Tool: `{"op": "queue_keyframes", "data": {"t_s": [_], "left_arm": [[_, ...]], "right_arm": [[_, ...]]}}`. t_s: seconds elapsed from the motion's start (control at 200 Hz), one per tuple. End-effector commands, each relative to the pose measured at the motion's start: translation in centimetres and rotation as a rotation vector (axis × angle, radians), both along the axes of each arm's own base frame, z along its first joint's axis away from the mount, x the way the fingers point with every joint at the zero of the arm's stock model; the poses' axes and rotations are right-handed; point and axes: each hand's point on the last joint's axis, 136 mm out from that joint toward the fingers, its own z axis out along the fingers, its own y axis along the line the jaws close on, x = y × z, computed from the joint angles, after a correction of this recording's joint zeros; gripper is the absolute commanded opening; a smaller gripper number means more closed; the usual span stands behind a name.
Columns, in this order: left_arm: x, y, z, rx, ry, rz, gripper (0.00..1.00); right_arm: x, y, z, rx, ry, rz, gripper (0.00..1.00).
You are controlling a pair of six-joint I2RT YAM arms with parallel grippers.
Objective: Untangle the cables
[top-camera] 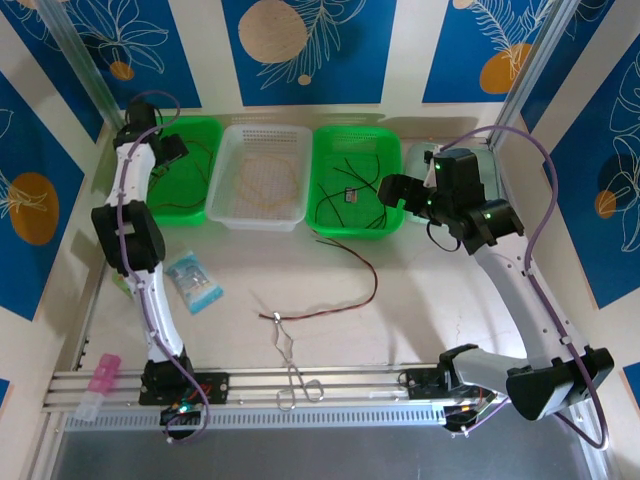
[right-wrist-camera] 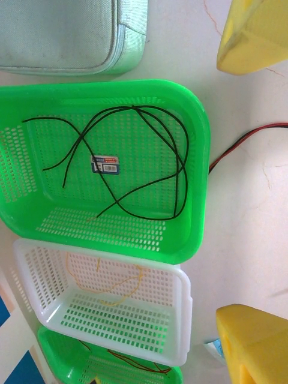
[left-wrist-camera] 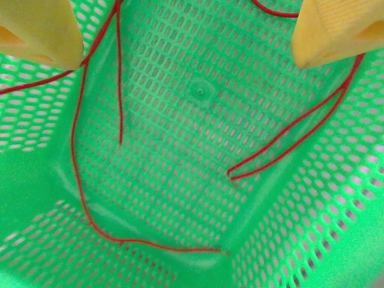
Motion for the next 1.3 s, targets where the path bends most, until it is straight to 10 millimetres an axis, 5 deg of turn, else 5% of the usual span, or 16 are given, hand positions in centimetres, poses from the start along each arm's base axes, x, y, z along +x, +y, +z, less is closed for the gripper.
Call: {"op": "queue_keyframes", "data": {"t_s": [0.0,0.14,0.295,0.425,0.6,0.73,0.9,1.076,1.296], "left_arm": [[-0.5,-2.1,8.7,0.080,-0.153,-0.080,0.89],[-2.8,-6.6,13.1,0.093,-0.264,-0.219,0.89],[-7.5,-12.2,15.1,0.121,-0.329,-0.406,0.89],[-12.5,-16.7,14.7,0.102,-0.322,-0.521,0.89],[-19.8,-21.8,11.7,0.053,-0.337,-0.647,0.89],[-23.9,-23.5,8.7,-0.004,-0.335,-0.678,0.87],[-27.5,-24.8,5.6,-0.084,-0.350,-0.703,0.83],[-29.9,-23.7,4.9,-0.074,-0.358,-0.694,0.83],[-32.2,-22.8,4.5,-0.042,-0.353,-0.722,0.84]], "right_arm": [[-1.2,-0.1,-0.7,-0.005,0.026,-0.010,0.98],[-3.1,-0.1,-4.3,-0.005,0.155,-0.057,0.98],[-5.6,1.4,-7.7,0.019,0.249,-0.069,0.96],[-8.0,2.8,-10.7,0.016,0.350,-0.118,0.95],[-12.8,4.4,-14.6,0.139,0.621,-0.422,0.93],[-15.3,7.2,-15.5,0.266,0.627,-0.597,0.92],[-18.4,12.1,-19.6,0.467,0.796,-0.835,0.84],[-17.6,16.2,-22.0,0.493,0.812,-0.888,0.66],[-16.4,19.9,-25.0,0.524,0.850,-0.960,0.57]]}}
